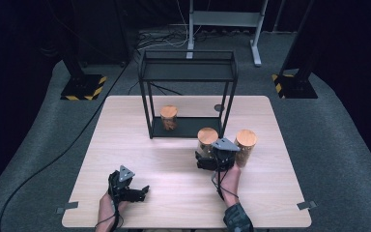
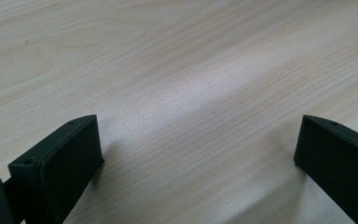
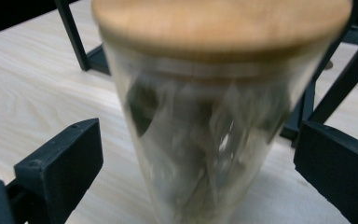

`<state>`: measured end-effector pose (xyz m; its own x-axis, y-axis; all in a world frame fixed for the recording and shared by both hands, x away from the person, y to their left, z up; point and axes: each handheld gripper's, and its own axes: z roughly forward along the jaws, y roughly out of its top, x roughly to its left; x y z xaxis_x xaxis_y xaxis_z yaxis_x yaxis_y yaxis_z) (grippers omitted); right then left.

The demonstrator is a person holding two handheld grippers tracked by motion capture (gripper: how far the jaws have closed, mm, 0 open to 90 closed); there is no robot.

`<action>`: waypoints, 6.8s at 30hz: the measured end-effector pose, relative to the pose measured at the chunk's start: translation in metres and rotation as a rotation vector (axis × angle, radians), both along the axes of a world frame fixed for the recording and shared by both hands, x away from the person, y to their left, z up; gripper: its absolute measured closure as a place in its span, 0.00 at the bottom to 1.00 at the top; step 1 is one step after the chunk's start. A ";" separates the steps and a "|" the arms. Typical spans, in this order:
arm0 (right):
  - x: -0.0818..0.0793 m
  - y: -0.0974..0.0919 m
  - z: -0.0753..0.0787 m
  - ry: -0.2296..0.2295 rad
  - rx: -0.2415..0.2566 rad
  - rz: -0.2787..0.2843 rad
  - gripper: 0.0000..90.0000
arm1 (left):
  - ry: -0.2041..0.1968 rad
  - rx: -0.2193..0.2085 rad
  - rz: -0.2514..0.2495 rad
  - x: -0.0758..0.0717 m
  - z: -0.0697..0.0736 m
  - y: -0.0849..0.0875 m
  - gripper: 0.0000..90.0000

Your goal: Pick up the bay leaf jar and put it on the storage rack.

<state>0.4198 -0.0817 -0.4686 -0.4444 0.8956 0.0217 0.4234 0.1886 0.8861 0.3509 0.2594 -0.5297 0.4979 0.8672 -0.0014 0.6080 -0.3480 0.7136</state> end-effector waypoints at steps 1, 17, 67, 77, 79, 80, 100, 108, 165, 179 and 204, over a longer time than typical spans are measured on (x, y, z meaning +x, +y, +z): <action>0.002 0.001 0.001 -0.001 0.002 0.003 0.01 | 0.000 0.000 0.000 0.000 0.000 0.000 0.00; 0.016 0.009 0.008 -0.051 0.021 0.020 0.08 | 0.000 0.002 -0.004 0.000 0.000 0.000 0.00; 0.009 0.009 0.031 -0.101 -0.017 0.050 0.28 | 0.000 0.000 -0.003 0.000 0.000 0.000 0.00; 0.015 0.008 0.038 -0.111 -0.021 0.047 0.28 | 0.000 0.000 -0.003 0.000 0.000 0.000 0.00; 0.016 0.008 0.038 -0.109 -0.023 0.048 0.28 | 0.001 0.000 -0.003 0.000 0.000 0.000 0.00; 0.017 0.008 0.038 -0.109 -0.024 0.050 0.28 | 0.001 0.000 -0.003 0.000 0.000 0.000 0.00; 0.029 0.014 0.051 -0.118 -0.041 0.062 0.28 | 0.001 0.000 -0.003 0.000 0.000 0.000 0.00; 0.034 0.018 0.057 -0.124 -0.048 0.065 0.28 | 0.001 -0.001 -0.003 0.000 0.000 0.000 0.00; 0.081 0.034 0.060 -0.089 -0.084 0.061 0.28 | 0.000 0.000 -0.003 0.000 0.000 0.000 0.00; 0.092 0.038 0.054 -0.076 -0.083 0.059 0.28 | 0.001 0.002 -0.004 0.000 0.000 0.000 0.00; 0.110 0.045 0.054 -0.071 -0.083 0.053 0.28 | 0.000 -0.001 -0.003 0.000 0.000 0.000 0.00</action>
<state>0.5301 -0.0363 -0.4148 -0.4893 0.8680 -0.0845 0.3477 0.2830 0.8939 0.3508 0.2596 -0.5297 0.5008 0.8655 -0.0024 0.6070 -0.3492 0.7139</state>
